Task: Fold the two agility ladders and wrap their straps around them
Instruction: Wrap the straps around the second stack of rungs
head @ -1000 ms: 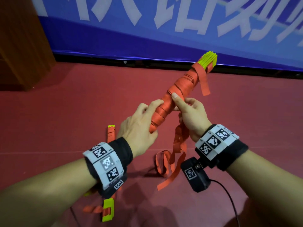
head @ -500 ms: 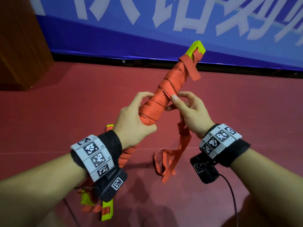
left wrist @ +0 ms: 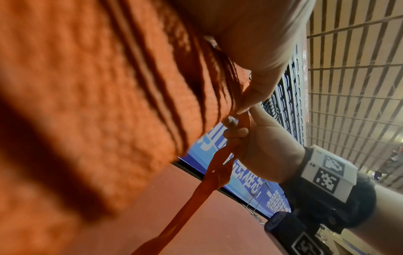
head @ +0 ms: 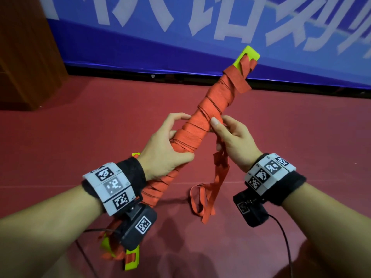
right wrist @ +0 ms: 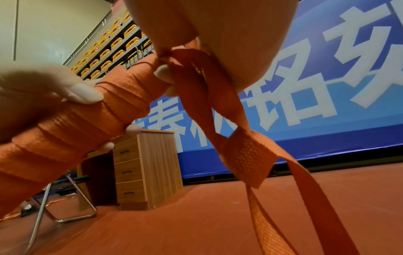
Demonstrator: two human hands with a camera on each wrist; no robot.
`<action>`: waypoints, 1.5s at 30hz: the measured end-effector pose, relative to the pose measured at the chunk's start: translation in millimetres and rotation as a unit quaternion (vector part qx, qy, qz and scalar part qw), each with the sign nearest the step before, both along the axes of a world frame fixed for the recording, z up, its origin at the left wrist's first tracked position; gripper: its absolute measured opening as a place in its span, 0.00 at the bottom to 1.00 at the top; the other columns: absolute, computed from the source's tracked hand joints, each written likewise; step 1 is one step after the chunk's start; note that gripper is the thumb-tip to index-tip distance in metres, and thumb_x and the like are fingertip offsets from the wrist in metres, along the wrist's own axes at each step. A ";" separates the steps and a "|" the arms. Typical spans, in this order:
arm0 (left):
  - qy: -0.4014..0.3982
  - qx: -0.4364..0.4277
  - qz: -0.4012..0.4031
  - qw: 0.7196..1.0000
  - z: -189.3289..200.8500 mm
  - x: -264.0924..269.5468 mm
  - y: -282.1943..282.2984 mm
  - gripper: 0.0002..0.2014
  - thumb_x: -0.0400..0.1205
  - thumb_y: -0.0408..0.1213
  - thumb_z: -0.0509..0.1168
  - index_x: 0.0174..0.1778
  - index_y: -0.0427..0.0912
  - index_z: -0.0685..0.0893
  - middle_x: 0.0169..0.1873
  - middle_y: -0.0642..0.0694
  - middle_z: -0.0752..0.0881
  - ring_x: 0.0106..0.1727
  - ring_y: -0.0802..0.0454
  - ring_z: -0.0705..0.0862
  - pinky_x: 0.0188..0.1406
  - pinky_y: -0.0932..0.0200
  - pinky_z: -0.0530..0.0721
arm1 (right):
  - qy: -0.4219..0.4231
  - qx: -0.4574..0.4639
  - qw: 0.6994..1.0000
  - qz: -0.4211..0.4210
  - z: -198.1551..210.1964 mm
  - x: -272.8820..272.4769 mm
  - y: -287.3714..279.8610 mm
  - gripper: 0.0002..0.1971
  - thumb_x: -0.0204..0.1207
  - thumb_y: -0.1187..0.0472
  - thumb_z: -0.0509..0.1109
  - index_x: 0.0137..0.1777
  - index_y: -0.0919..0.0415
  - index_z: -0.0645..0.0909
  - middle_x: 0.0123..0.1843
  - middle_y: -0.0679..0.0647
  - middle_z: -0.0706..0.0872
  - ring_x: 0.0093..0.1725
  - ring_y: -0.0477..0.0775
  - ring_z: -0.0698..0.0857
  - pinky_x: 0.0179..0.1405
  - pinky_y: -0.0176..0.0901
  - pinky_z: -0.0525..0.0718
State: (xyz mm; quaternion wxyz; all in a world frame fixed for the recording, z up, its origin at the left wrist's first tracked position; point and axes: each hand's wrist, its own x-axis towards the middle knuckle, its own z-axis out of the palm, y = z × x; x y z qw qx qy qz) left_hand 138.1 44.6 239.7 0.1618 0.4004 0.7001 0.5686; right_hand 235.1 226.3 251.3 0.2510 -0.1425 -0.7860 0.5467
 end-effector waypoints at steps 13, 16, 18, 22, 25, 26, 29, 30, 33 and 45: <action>0.224 -0.189 0.073 0.953 -4.9 -0.9 3.2 0.48 0.69 0.57 0.79 0.81 0.68 0.56 0.62 0.54 0.79 0.54 0.47 0.85 0.53 0.47 0.86 | -0.009 -0.140 0.983 -0.122 -11.8 -15.0 -10.4 0.23 0.79 0.44 0.76 0.56 0.65 0.78 0.36 0.61 0.83 0.19 0.43 0.74 0.22 0.41 0.74; 0.333 -0.232 0.119 0.906 -6.0 8.8 3.0 0.47 0.75 0.52 0.77 0.82 0.70 0.52 0.63 0.54 0.72 0.49 0.44 0.85 0.44 0.47 0.86 | -0.016 -0.138 0.981 -0.134 -11.7 -16.9 -11.4 0.21 0.78 0.43 0.77 0.50 0.61 0.78 0.37 0.62 0.84 0.18 0.44 0.72 0.23 0.42 0.74; 0.355 -0.219 0.122 0.901 -5.5 9.9 3.4 0.42 0.77 0.46 0.74 0.82 0.70 0.55 0.63 0.53 0.73 0.48 0.43 0.85 0.42 0.46 0.87 | -0.022 -0.143 0.981 -0.128 -9.4 -16.1 -12.3 0.23 0.77 0.41 0.77 0.51 0.61 0.78 0.36 0.60 0.84 0.18 0.45 0.73 0.22 0.42 0.76; 0.316 -0.192 0.134 0.920 -2.0 6.2 2.7 0.39 0.75 0.45 0.71 0.80 0.71 0.61 0.55 0.55 0.77 0.46 0.42 0.85 0.45 0.45 0.87 | -0.030 -0.110 0.988 -0.100 0.0 -9.6 -17.7 0.21 0.78 0.42 0.76 0.54 0.60 0.79 0.27 0.47 0.84 0.21 0.44 0.79 0.25 0.39 0.78; 0.277 -0.167 0.142 0.936 0.0 1.8 0.6 0.39 0.71 0.46 0.72 0.77 0.72 0.65 0.49 0.55 0.79 0.47 0.44 0.84 0.47 0.47 0.85 | -0.024 -0.095 0.994 -0.050 5.4 -3.8 -18.3 0.14 0.81 0.50 0.75 0.56 0.57 0.78 0.32 0.47 0.90 0.28 0.45 0.86 0.31 0.40 0.81; 0.262 -0.153 0.143 0.942 0.0 0.3 0.2 0.39 0.69 0.47 0.72 0.77 0.71 0.66 0.49 0.55 0.81 0.47 0.45 0.84 0.47 0.47 0.85 | -0.023 -0.095 0.995 -0.027 5.9 -2.6 -18.1 0.12 0.82 0.54 0.74 0.58 0.57 0.77 0.37 0.50 0.93 0.31 0.47 0.87 0.33 0.41 0.83; 0.219 -0.107 0.145 0.959 -2.2 -3.0 0.8 0.39 0.65 0.50 0.70 0.75 0.69 0.70 0.48 0.54 0.84 0.46 0.47 0.83 0.48 0.47 0.85 | -0.013 -0.122 0.992 0.020 7.5 0.5 -18.8 0.07 0.86 0.63 0.69 0.60 0.56 0.77 0.42 0.57 0.94 0.35 0.49 0.90 0.32 0.38 0.84; 0.207 -0.094 0.144 0.963 -2.9 -3.5 1.3 0.39 0.64 0.50 0.70 0.74 0.68 0.71 0.48 0.54 0.84 0.45 0.47 0.83 0.48 0.46 0.85 | -0.011 -0.127 0.992 0.027 7.5 1.1 -19.0 0.07 0.87 0.64 0.68 0.60 0.54 0.77 0.42 0.57 0.94 0.36 0.50 0.90 0.30 0.39 0.84; 0.191 -0.068 0.140 0.969 -3.5 -3.9 2.2 0.38 0.64 0.48 0.70 0.74 0.67 0.72 0.47 0.54 0.85 0.44 0.47 0.84 0.48 0.46 0.85 | -0.023 -0.104 0.994 0.033 5.0 1.5 -15.5 0.11 0.86 0.70 0.64 0.60 0.54 0.78 0.42 0.57 0.94 0.42 0.53 0.92 0.41 0.47 0.84; 0.207 -0.037 0.138 0.968 3.5 2.1 0.5 0.38 0.64 0.47 0.71 0.74 0.65 0.74 0.45 0.56 0.83 0.43 0.51 0.82 0.48 0.48 0.85 | -0.111 0.066 0.991 0.044 -2.8 -1.0 -9.3 0.20 0.76 0.82 0.57 0.49 0.59 0.85 0.44 0.49 0.90 0.40 0.35 0.87 0.35 0.25 0.80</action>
